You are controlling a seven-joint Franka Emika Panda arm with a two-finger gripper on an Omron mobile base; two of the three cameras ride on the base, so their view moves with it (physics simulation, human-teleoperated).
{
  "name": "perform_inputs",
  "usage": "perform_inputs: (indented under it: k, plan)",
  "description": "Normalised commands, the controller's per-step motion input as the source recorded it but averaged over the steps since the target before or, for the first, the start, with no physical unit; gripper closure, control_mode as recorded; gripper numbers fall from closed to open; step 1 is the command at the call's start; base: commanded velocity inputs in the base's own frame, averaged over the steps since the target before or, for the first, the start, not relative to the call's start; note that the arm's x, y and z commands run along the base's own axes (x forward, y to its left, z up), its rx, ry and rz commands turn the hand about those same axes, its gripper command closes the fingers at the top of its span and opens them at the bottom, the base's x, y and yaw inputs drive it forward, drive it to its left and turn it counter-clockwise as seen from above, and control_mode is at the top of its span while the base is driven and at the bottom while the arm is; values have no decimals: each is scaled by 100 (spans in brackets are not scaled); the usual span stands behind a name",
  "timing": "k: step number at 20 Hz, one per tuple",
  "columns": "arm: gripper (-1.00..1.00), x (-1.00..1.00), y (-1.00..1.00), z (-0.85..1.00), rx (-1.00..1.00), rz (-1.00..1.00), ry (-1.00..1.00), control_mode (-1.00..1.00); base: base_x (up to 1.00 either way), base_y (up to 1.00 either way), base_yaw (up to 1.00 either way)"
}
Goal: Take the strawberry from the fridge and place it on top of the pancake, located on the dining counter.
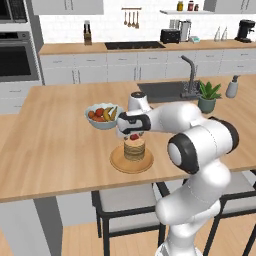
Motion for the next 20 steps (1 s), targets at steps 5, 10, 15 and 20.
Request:
perform_inputs:
  k: [5, 10, 15, 20]
  plan:
    - [-100, -60, -5, 59, 0, 0, -17, -100, 0, 0, 0]
    - [-100, -93, -14, 61, 2, 0, -21, -100, 0, 0, 0]
    - [-100, -99, -29, 37, 11, 0, -14, -100, 0, 0, 0]
    - [-100, -82, -32, 66, 15, 0, -4, -100, 0, 0, 0]
